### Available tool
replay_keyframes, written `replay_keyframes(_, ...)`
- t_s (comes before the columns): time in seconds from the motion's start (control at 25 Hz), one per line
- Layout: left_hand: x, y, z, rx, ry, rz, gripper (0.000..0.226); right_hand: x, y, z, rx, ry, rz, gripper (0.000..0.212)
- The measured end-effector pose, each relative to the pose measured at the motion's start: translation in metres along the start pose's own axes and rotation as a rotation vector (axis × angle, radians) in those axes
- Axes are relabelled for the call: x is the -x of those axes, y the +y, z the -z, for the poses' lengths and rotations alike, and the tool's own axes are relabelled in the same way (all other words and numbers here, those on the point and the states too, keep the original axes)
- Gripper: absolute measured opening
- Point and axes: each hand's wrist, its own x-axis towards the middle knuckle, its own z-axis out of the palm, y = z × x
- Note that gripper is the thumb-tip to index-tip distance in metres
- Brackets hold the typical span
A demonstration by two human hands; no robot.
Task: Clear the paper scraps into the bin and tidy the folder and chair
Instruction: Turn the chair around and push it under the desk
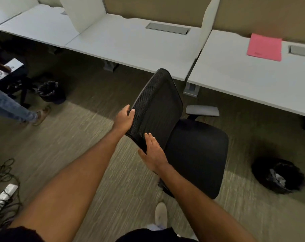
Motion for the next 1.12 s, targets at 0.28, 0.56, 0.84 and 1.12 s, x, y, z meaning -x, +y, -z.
replay_keyframes(0.28, -0.012, 0.0, 0.002, 0.523, -0.103, 0.283, 0.028, -0.025, -0.021, 0.015, -0.237, -0.071, -0.116, 0.066)
replay_keyframes(0.56, 0.03, -0.013, 0.021, 0.435, -0.26, 0.304, 0.008, -0.004, -0.016, 0.009, -0.265, 0.009, -0.175, 0.05)
replay_keyframes(0.84, 0.099, -0.042, 0.042, 0.379, -0.624, 0.327, 0.015, 0.04, -0.014, 0.007, -0.3, 0.013, -0.133, 0.09)
replay_keyframes(1.12, 0.14, -0.08, 0.025, 0.362, -0.647, 0.212, 0.05, 0.087, 0.018, 0.008, -0.171, -0.107, -0.132, 0.124)
